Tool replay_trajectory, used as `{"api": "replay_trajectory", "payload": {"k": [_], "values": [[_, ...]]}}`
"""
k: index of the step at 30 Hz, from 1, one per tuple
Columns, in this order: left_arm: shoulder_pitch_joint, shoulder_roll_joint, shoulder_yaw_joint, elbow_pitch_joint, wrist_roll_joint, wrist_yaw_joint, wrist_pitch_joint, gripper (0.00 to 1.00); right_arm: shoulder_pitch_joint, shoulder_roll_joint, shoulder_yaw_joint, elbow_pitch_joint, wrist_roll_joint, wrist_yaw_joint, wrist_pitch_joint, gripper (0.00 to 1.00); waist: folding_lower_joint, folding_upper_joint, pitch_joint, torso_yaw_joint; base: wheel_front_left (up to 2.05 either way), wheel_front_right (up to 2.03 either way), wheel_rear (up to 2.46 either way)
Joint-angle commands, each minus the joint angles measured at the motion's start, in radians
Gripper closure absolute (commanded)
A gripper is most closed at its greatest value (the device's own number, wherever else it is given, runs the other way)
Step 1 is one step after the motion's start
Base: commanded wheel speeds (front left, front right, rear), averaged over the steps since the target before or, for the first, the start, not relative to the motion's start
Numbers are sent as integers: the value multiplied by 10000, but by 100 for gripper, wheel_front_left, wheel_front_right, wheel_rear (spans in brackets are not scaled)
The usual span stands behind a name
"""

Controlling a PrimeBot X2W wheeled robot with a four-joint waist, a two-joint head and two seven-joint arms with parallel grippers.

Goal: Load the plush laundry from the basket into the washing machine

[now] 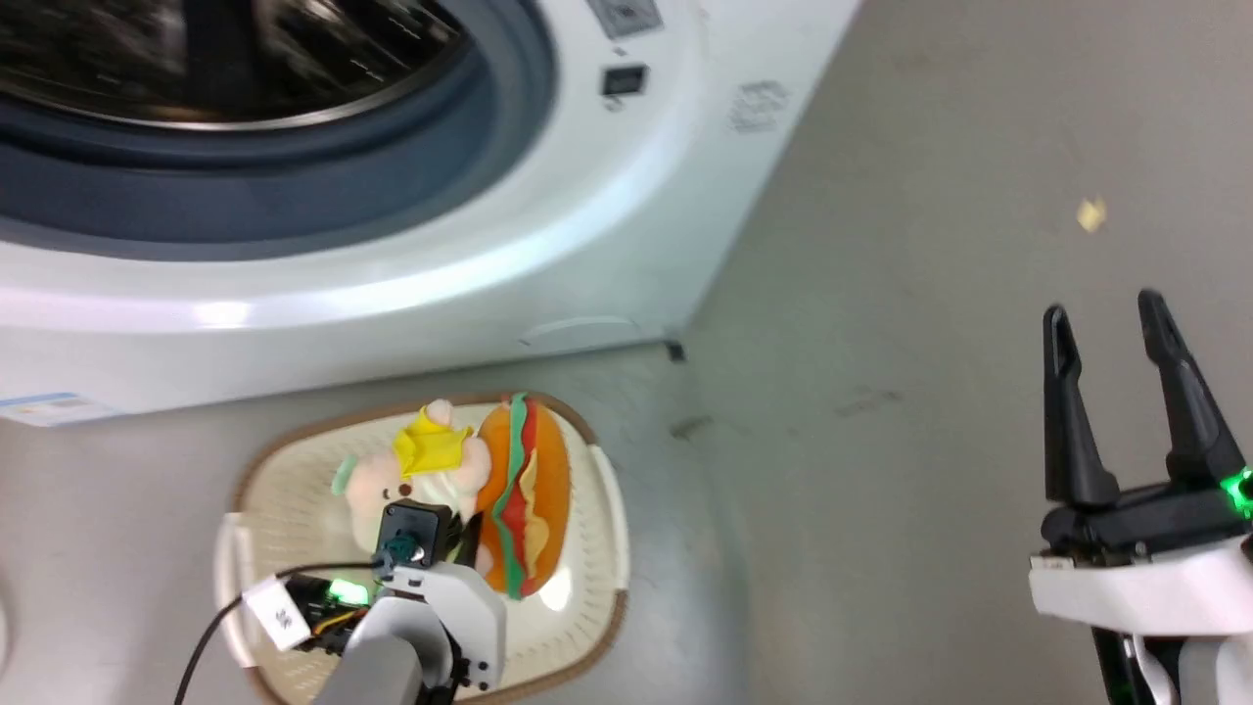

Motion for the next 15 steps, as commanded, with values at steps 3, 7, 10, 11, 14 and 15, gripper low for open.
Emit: {"api": "replay_trajectory", "payload": {"k": [3, 7, 10, 11, 14, 15], "values": [[806, -63, 244, -1497, -56, 176, -63, 100, 347, -18, -113, -66, -97, -9, -45, 0, 1, -1, -1026, 914, 0, 0, 0], [1644, -80, 618, -3517, 27, 394, -64, 100, 595, -18, -210, -80, -144, -9, -45, 0, 1, -1, -1410, 1233, 0, 0, 0], [2148, -91, 980, -5096, 168, 551, -65, 100, 722, -18, -221, -120, -187, -9, -45, 0, 1, -1, -1598, 1428, 0, 0, 0], [2285, -101, 1104, -5623, 234, 594, -65, 100, 755, -18, -220, -131, -201, -9, -45, 0, 1, -1, -1643, 1481, 0, 0, 0], [2690, -160, 1639, -8071, 673, 703, -65, 100, 785, -18, -167, -202, -233, -9, -45, 0, 1, -1, -1623, 1605, 0, 0, 0], [2703, -174, 1744, -8492, 750, 705, -65, 100, 769, -18, -150, -225, -232, -9, -45, 0, 1, -1, -1572, 1606, 0, 0, 0]]}}
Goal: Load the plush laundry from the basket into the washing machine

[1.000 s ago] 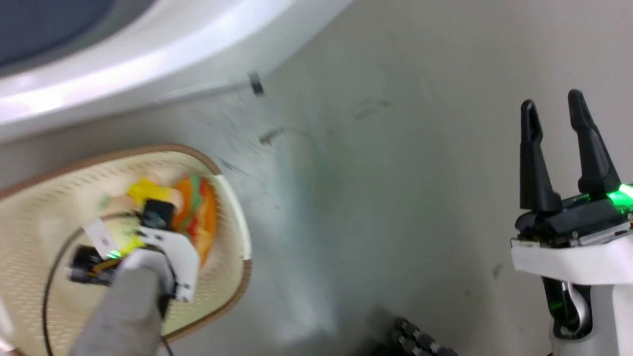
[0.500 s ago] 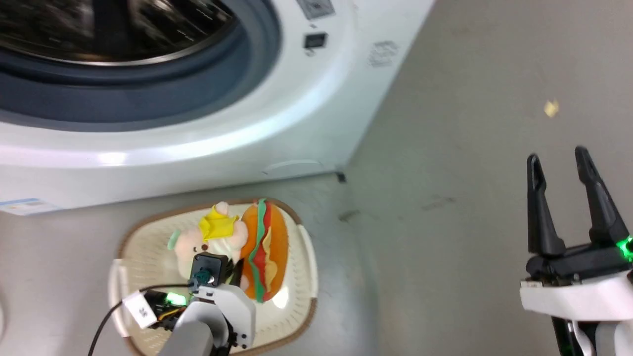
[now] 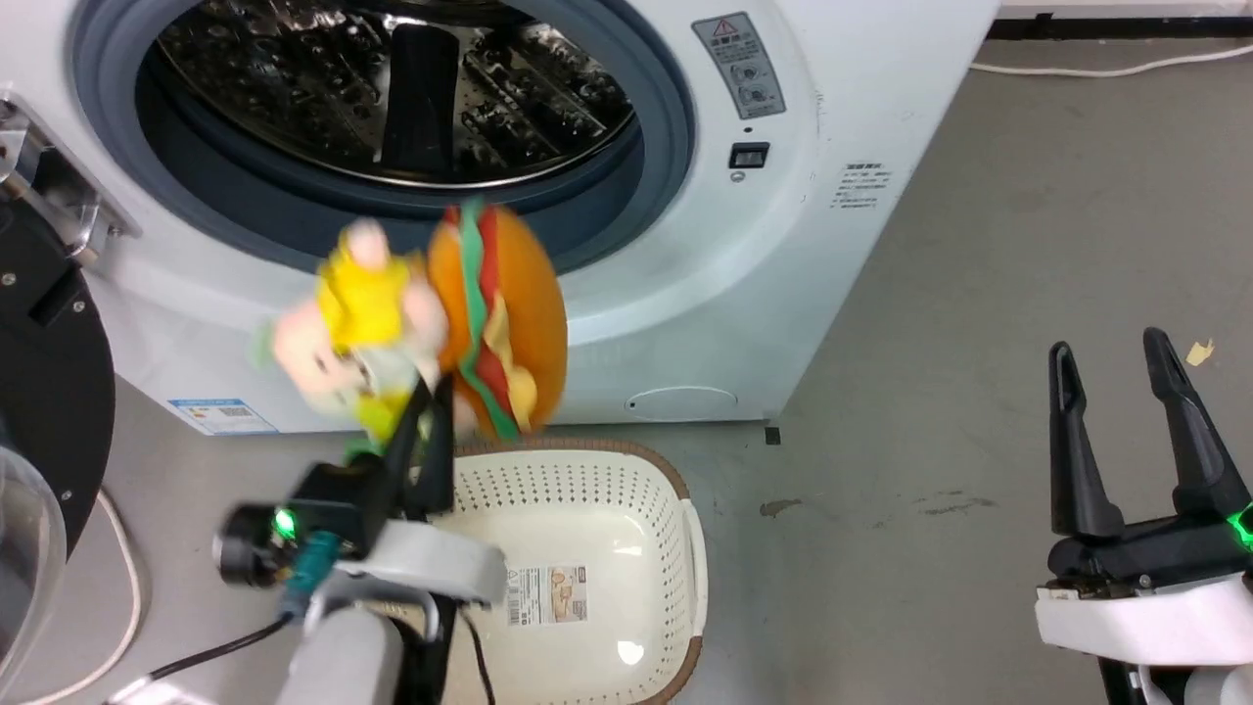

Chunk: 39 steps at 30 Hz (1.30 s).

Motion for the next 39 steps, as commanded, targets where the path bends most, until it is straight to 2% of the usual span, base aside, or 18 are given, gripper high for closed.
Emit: {"api": "replay_trajectory", "payload": {"k": [1, 4, 7, 14, 21, 26, 29, 34, 39], "values": [[55, -71, 167, -639, 137, 31, -54, 100, 74, -20, 41, -79, -59, -9, -45, 0, 2, 0, 134, -7, 0, 0, 0], [-86, -105, 457, -1592, 310, 1, -54, 100, -19, -20, 116, -122, -28, -9, -45, 0, 2, 0, 472, -103, 0, 0, 0], [-423, -93, 702, -1973, 384, -69, -54, 100, -182, -20, 194, -161, 48, -9, -45, 0, 2, 0, 957, -274, 0, 0, 0], [-2256, 449, 1242, -1644, 424, -243, 125, 100, -722, -20, 425, -188, 287, -9, -46, 0, 2, 0, 2378, -870, 0, 0, 0], [-4805, 1852, 1763, -760, 602, -451, 2068, 100, -1274, -20, 518, -88, 694, -9, -46, 0, 2, 0, 3646, -1675, 0, 0, 0], [-6720, 2987, 1801, 64, 830, -894, 3575, 100, -1559, -20, 566, 70, 1044, -9, -46, 0, 2, 0, 4222, -2127, 0, 0, 0], [-7790, 3425, 1612, 667, 1008, -1090, 4344, 100, -1701, -20, 621, 157, 1232, -9, -46, 0, 2, 0, 4459, -2317, 0, 0, 0], [-9349, 3697, 1129, 1757, 1128, -1351, 5682, 100, -1867, -20, 702, 230, 1445, -9, -46, 0, 2, 0, 4726, -2478, 0, 0, 0], [-10457, 3695, 845, 3015, 1076, -1447, 6825, 100, -2018, -20, 793, 276, 1562, -9, -46, 0, 2, 0, 4891, -2577, 0, 0, 0]]}}
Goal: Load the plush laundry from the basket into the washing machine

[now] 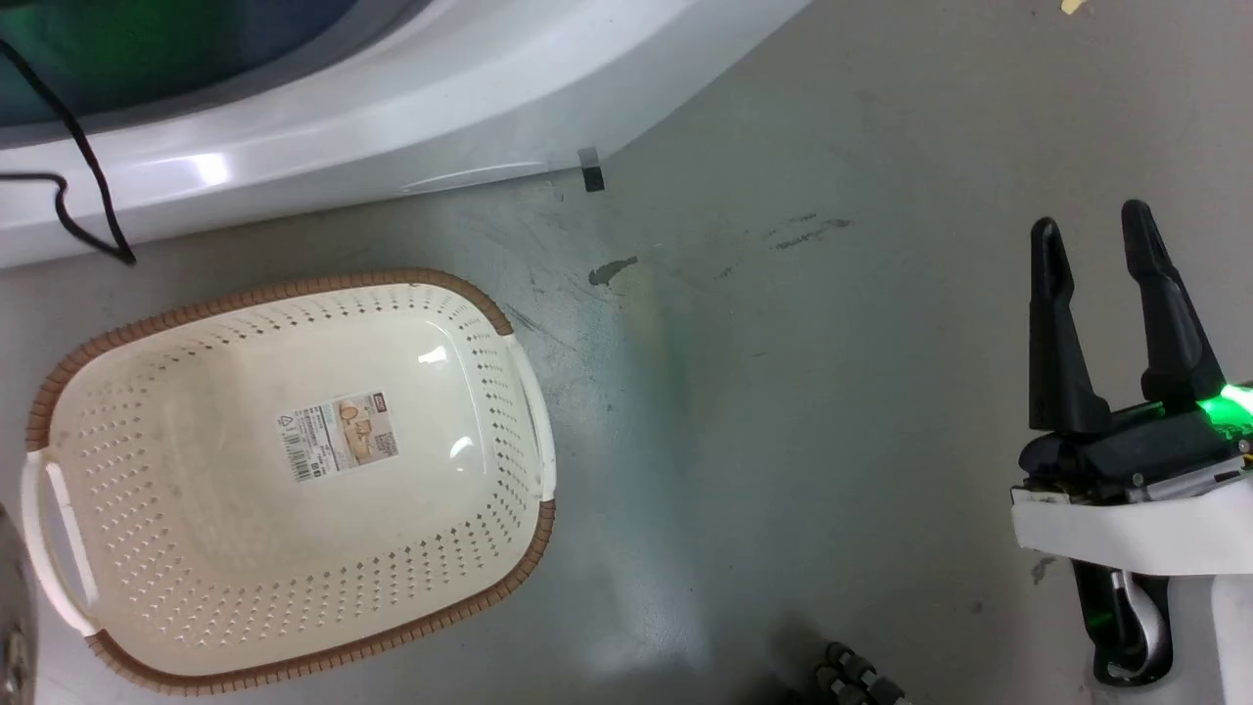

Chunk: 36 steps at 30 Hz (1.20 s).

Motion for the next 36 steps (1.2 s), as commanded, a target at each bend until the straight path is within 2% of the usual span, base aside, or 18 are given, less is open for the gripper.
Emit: {"api": "replay_trajectory", "payload": {"k": [1, 8, 13, 14, 21, 22, 23, 25, 26, 27, 28, 30, 36], "values": [[-285, 28, -17, 212, -53, 2, 164, 100, -166, -18, 20, 17, 78, -9, -46, 0, -2, -1, 60, -27, 0, 0, 0], [-765, 43, -2, 1481, -214, 103, 824, 100, -240, -18, 42, 151, 322, -9, -46, 0, -2, -1, 25, -131, 0, 0, 0], [-687, 24, -40, 1835, -323, 78, 617, 100, -180, -18, 37, 200, 275, -9, -46, 0, -2, -1, -207, -93, 0, 0, 0], [-534, 23, -116, 1959, -321, 63, 427, 0, -158, -18, 5, 203, 213, -9, -46, 0, -2, -1, -384, -34, 0, 0, 0], [359, -260, -212, 2132, -529, 42, -696, 0, 47, -18, -219, 140, -198, -9, -46, 0, -2, -1, -1325, 383, 0, 0, 0], [816, -443, -225, 2109, -663, 29, -1221, 0, 172, -18, -312, 118, -383, -9, -46, 0, -2, -1, -1761, 593, 0, 0, 0], [816, -443, -225, 2109, -663, 29, -1221, 0, 172, -18, -312, 118, -383, -9, -46, 0, -2, -1, -1761, 593, 0, 0, 0], [1595, -705, -247, 1882, -955, -46, -2245, 0, 371, -18, -400, 74, -623, -9, -46, 0, -2, -1, -2435, 891, 0, 0, 0], [1595, -705, -247, 1882, -955, -46, -2245, 0, 371, -18, -400, 74, -623, -9, -46, 0, -2, -1, -2435, 891, 0, 0, 0], [2194, -801, -286, 1629, -1141, -100, -2891, 0, 514, -18, -367, 45, -784, -9, -46, 0, -2, -1, -2905, 1063, 0, 0, 0], [2194, -801, -286, 1629, -1141, -100, -2891, 0, 514, -18, -367, 45, -784, -9, -46, 0, -2, -1, -2905, 1063, 0, 0, 0], [3198, -954, -419, 1103, -1373, -154, -3630, 0, 785, -18, -427, -8, -1066, -9, -46, 0, -2, -1, -3614, 1386, 0, 0, 0], [5108, -1414, -563, -299, -1810, -170, -4420, 0, 1301, -18, -678, -97, -1392, -9, -46, 0, -2, -1, -4546, 1997, 0, 0, 0]]}}
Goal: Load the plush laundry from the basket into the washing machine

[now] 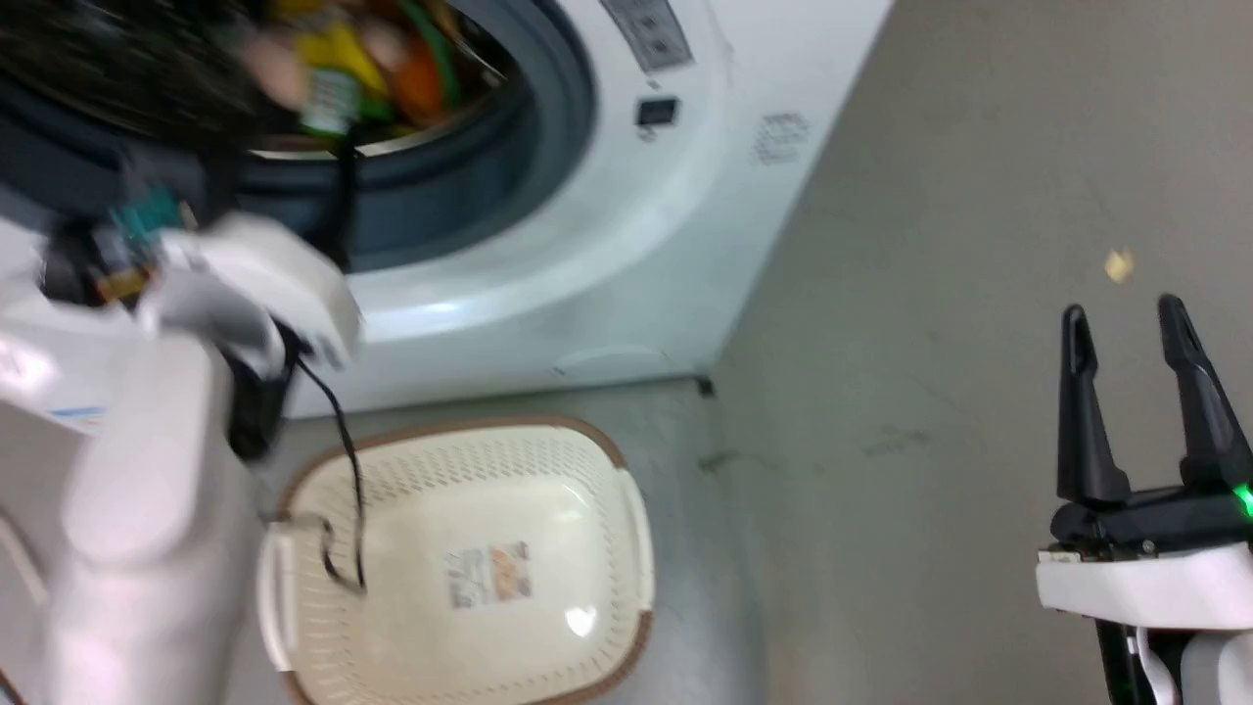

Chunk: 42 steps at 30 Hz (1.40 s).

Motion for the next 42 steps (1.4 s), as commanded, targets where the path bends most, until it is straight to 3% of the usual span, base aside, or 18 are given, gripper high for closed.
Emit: {"api": "replay_trajectory", "payload": {"k": [1, 4, 12, 19, 29, 39, 40, 42], "values": [[274, -28, -16, -135, -40, 1, -99, 0, 80, -18, -25, -70, -40, -9, -46, 0, 4, 0, -720, 694, 0, 0, 0], [1801, -247, 51, -1335, -221, 285, -596, 0, 348, -18, -26, -124, -163, -9, -46, 0, 4, 0, -1181, 1137, 0, 0, 0], [4207, -565, 209, -2827, -252, 855, -1975, 0, 772, -18, 125, -62, -209, -9, -46, 0, 4, 0, -1745, 1676, 0, 0, 0], [6089, -1273, 320, -3793, -250, 1358, -2426, 0, 1251, -18, 264, 149, -291, -9, -46, 0, 4, 0, -2118, 1991, 0, 0, 0], [7430, -2011, 19, -4605, 793, 1448, -2463, 0, 1775, -18, 324, 603, -338, -9, -46, 0, 4, 0, -2461, 2183, 0, 0, 0], [7610, -2335, 497, -4428, 981, 1363, -2464, 0, 1846, -18, 401, 692, -295, -9, -46, 0, 4, 0, -2517, 2209, 0, 0, 0], [7535, -2334, 472, -4437, 913, 1361, -2406, 100, 1765, 2, 391, 667, -313, 0, 4, 100, 4, 0, -2520, 2209, 0, 0, 0], [7535, -2332, 462, -4433, 901, 1361, -2403, 100, 1761, 2, 399, 667, -313, 0, 4, 100, 5, 0, -2521, 2208, 0, 0, 0]]}}
